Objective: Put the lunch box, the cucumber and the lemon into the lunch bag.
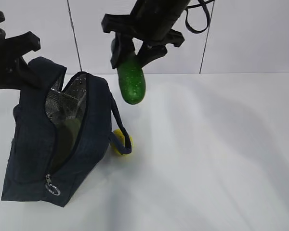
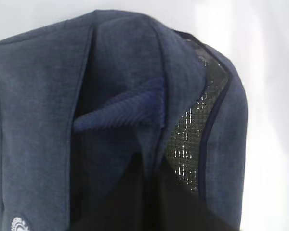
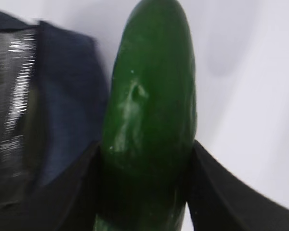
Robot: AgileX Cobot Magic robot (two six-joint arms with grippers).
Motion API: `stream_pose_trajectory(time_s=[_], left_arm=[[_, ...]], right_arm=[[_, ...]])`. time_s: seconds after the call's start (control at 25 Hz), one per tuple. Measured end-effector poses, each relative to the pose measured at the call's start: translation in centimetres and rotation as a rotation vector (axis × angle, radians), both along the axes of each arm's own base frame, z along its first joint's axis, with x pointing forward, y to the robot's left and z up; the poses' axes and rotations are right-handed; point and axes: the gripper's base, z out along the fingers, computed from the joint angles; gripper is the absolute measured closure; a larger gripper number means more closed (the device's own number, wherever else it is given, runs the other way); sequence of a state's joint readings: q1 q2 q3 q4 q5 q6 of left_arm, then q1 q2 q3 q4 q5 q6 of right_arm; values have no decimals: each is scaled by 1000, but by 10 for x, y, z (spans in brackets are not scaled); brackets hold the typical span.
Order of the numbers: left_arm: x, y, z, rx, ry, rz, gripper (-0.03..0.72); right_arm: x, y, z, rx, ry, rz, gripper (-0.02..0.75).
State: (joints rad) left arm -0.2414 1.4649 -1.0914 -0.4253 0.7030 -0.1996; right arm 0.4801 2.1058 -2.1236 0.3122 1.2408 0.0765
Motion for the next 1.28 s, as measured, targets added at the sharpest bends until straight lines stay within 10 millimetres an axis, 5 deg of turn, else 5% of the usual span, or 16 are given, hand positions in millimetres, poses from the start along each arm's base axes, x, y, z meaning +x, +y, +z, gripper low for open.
stream_pose_trajectory(time_s=[0.64,1.28], left_arm=[[2,-1,1,-16,-16,13,694],[2,-2,2,-44,-15,24,694]], right_arm=[[-41,62,2,146,89,173,347],[-25,83,-45,188,147,158,311]])
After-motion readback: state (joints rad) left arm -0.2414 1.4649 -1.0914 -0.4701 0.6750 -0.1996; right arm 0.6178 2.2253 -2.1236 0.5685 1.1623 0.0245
